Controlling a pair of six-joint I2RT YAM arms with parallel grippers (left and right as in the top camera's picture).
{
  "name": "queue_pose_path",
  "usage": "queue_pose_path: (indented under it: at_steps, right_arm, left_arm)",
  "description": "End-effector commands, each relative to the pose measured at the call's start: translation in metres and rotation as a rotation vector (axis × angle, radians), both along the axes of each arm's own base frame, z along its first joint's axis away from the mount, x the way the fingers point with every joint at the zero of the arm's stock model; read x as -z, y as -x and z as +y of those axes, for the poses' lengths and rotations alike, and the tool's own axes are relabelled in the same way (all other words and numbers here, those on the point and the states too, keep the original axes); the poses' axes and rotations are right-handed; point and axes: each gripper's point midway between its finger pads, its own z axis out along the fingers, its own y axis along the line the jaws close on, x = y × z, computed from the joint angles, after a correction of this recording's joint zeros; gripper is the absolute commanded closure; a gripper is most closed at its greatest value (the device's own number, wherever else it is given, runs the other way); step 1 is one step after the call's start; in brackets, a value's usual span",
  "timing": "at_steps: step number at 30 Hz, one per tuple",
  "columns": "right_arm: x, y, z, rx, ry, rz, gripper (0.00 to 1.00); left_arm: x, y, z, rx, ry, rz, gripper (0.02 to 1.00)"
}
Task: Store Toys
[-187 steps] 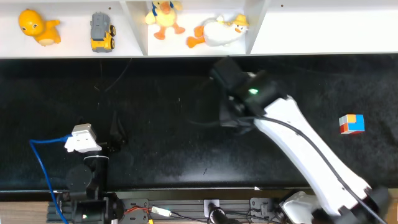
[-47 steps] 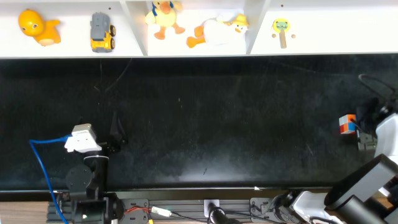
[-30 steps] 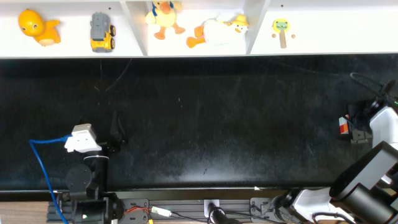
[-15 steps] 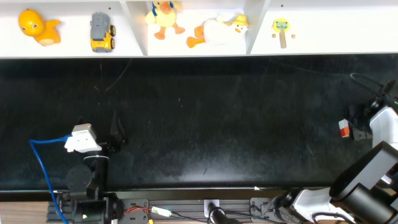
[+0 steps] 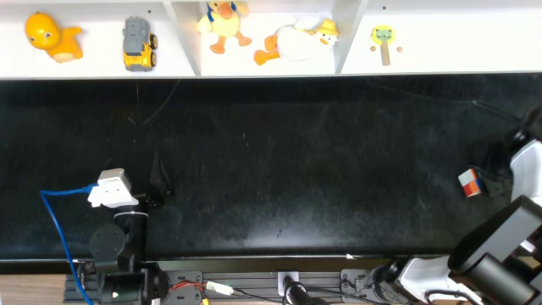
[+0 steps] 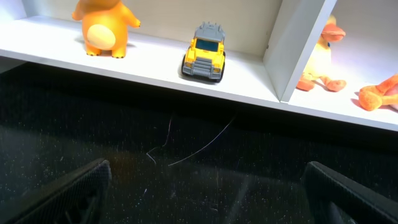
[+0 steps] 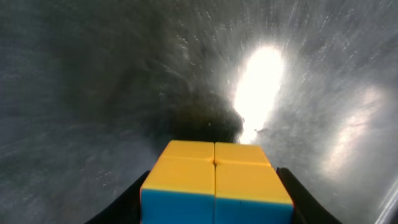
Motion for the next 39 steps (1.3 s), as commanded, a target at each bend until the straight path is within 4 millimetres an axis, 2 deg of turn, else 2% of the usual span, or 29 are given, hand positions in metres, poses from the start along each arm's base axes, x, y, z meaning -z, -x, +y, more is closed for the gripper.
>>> queue_pose_path:
  at_steps: [1, 4, 8, 11, 14, 17, 21, 24, 26, 29, 33, 35, 37, 39]
  right_arm:
    - [-0.095, -0.027, -0.005, -0.239, 0.181, -0.136, 0.954]
    - [-0.146, -0.037, 0.016, -0.410, 0.263, -0.226, 0.954]
    - [-0.206, -0.049, 0.068, -0.724, 0.381, -0.375, 0.956]
    - [-0.230, -0.043, 0.093, -0.853, 0.457, -0.417, 0.956]
    - [-0.250, -0.034, 0.114, -0.881, 0.478, -0.498, 0.956]
    - [-0.262, -0.022, 0.123, -0.855, 0.482, -0.553, 0.956]
    - [-0.277, -0.019, 0.127, -0.916, 0.552, -0.585, 0.956]
    - [-0.276, -0.032, 0.126, -1.008, 0.616, -0.593, 0.956]
    - [-0.266, -0.047, 0.119, -1.021, 0.652, -0.596, 0.958]
    - [-0.251, -0.080, 0.106, -1.012, 0.730, -0.652, 0.956]
    - [-0.241, -0.119, 0.097, -1.074, 0.860, -0.720, 0.958]
    - [-0.222, -0.136, 0.090, -1.118, 0.872, -0.722, 0.958]
    - [-0.200, -0.150, 0.087, -1.161, 0.809, -0.745, 0.958]
    - [-0.187, -0.163, 0.088, -1.223, 0.738, -0.836, 0.958]
  left_arm:
    - [-0.001, 0.000, 0.000, -0.004, 0.006, -0.009, 0.020]
    - [-0.001, 0.000, 0.000, -0.004, 0.006, -0.009, 0.023]
    - [-0.001, 0.000, 0.000, -0.004, 0.006, -0.009, 0.020]
    - [-0.001, 0.000, 0.000, -0.004, 0.006, -0.009, 0.023]
    - [-0.001, 0.000, 0.000, -0.004, 0.006, -0.009, 0.020]
    - [-0.001, 0.000, 0.000, -0.004, 0.006, -0.009, 0.023]
    - [-0.001, 0.000, 0.000, -0.004, 0.006, -0.009, 0.020]
    - [-0.001, 0.000, 0.000, -0.004, 0.006, -0.009, 0.020]
    - [-0.001, 0.000, 0.000, -0.004, 0.006, -0.009, 0.020]
    - [-0.001, 0.000, 0.000, -0.004, 0.006, -0.009, 0.020]
    - [-0.001, 0.000, 0.000, -0.004, 0.006, -0.009, 0.020]
    - [-0.001, 0.000, 0.000, -0.004, 0.006, -0.009, 0.020]
    - [-0.001, 0.000, 0.000, -0.004, 0.006, -0.009, 0.020]
    - [-0.001, 0.000, 0.000, -0.004, 0.006, -0.009, 0.020]
